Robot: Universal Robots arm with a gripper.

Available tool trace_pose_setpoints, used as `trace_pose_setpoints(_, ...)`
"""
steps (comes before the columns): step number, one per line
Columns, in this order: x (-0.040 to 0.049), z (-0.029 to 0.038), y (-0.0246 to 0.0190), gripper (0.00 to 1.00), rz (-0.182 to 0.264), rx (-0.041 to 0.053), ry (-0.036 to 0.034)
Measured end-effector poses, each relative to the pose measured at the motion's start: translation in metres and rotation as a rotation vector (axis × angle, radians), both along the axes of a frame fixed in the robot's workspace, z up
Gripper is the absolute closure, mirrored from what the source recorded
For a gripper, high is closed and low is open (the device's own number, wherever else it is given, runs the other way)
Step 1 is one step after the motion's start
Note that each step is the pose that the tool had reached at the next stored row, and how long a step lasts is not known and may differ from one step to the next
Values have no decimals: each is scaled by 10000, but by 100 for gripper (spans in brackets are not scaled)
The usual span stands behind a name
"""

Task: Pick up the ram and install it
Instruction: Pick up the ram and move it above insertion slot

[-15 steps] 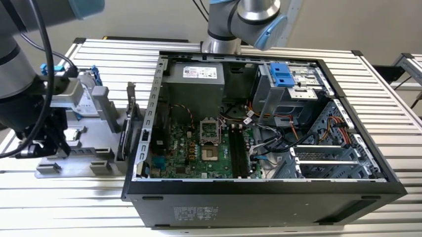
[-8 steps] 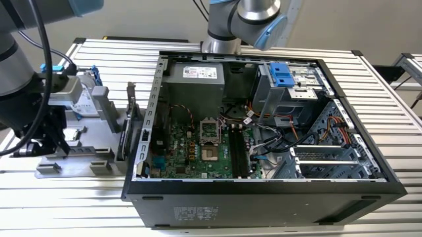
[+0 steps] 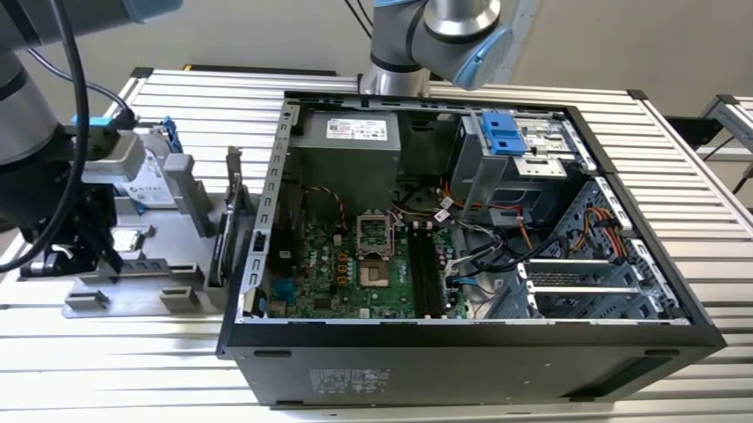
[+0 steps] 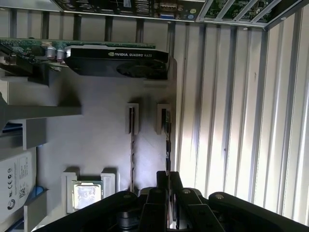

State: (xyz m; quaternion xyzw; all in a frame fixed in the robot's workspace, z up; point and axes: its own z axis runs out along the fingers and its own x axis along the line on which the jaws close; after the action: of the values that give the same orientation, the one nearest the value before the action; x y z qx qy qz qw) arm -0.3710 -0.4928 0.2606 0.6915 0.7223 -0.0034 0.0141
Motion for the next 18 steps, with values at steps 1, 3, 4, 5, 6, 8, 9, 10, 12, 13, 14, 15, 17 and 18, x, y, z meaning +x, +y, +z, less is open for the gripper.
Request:
trace_pose_setpoints(1,0,7,0,100,0,-1,1)
trace_pose_setpoints(3,0,19,0,100,0,-1,1)
trace_pose_setpoints(4,0,26,0,100,0,-1,1)
trace_pose_setpoints(5,0,33,0,100,0,0,0)
trace_pose_setpoints(6,0,42,0,100,0,0,0)
trace_pose_setpoints(8,0,60,0,100,0,-1,1)
trace_pose_setpoints(9,0,71,0,100,0,0,0)
trace_pose_setpoints(10,0,83,0,100,0,0,0)
trace_pose_setpoints(12,0,106,0,100,0,0,0)
trace_pose_setpoints(13,0,118,0,100,0,0,0)
trace_pose_setpoints(14,0,130,0,100,0,-1,1)
trace_pose_setpoints(15,0,141,0,100,0,-1,1)
trace_pose_setpoints(17,0,164,0,100,0,0,0)
trace_pose_setpoints(18,0,175,0,100,0,0,0)
